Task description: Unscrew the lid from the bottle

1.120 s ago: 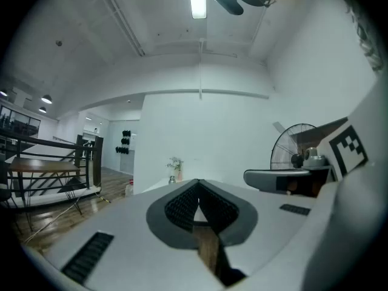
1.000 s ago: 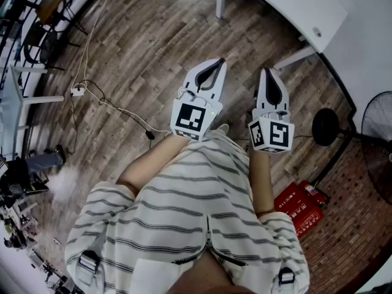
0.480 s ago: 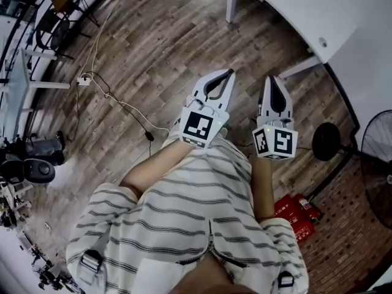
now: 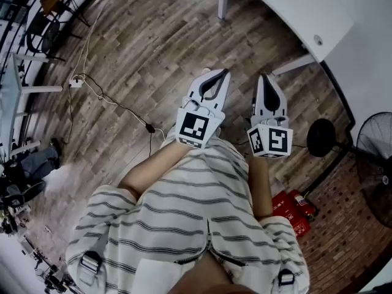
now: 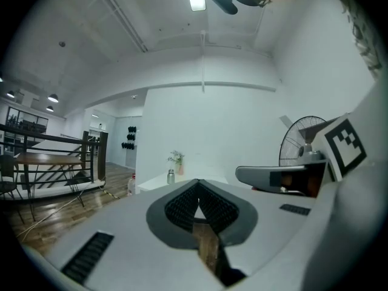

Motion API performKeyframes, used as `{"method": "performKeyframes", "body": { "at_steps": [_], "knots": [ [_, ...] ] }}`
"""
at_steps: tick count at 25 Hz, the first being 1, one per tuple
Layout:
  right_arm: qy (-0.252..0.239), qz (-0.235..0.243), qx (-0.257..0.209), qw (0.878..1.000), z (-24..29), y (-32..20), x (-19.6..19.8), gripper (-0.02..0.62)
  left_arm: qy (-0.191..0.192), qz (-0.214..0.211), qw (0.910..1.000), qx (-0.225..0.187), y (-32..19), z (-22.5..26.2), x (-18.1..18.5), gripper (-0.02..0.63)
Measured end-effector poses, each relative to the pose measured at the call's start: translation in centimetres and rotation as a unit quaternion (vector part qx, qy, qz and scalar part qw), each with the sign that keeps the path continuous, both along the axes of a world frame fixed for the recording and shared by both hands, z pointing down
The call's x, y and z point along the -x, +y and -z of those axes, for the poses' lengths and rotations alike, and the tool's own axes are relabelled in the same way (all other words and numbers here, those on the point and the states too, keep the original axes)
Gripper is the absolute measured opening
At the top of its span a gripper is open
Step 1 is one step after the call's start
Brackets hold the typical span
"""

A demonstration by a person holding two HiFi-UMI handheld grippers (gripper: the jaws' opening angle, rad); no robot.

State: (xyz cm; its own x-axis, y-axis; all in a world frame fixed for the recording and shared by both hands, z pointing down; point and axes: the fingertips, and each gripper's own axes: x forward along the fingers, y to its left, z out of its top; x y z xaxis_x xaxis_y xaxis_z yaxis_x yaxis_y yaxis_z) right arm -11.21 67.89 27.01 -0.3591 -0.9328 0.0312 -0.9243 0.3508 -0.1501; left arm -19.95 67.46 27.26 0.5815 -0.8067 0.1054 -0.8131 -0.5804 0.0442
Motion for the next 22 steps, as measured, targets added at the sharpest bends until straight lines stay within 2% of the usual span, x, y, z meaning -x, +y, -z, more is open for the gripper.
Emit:
{"method": "performKeyframes", "body": {
  "at_steps": [7, 14, 22],
  "knots": [
    [0.014, -0.005, 0.011, 1.000, -0.9, -6.8, -1.0, 0.008, 0.013, -0.017, 0.9998, 0.006, -7.8, -0.9, -2.0, -0.002],
    [0.021, -0.017, 0.016, 0.999, 0.0, -17.7, -2.7, 0.008, 0.017, -0.029, 0.9994, 0.013, -19.3, 0.2, -3.4, -0.002],
    [0.014, -0.046, 0.022, 0.999, 1.5, -28.0, -3.7, 0.008, 0.015, -0.057, 0.9980, 0.020, -29.6, 1.4, -5.0, -0.002]
  ]
}}
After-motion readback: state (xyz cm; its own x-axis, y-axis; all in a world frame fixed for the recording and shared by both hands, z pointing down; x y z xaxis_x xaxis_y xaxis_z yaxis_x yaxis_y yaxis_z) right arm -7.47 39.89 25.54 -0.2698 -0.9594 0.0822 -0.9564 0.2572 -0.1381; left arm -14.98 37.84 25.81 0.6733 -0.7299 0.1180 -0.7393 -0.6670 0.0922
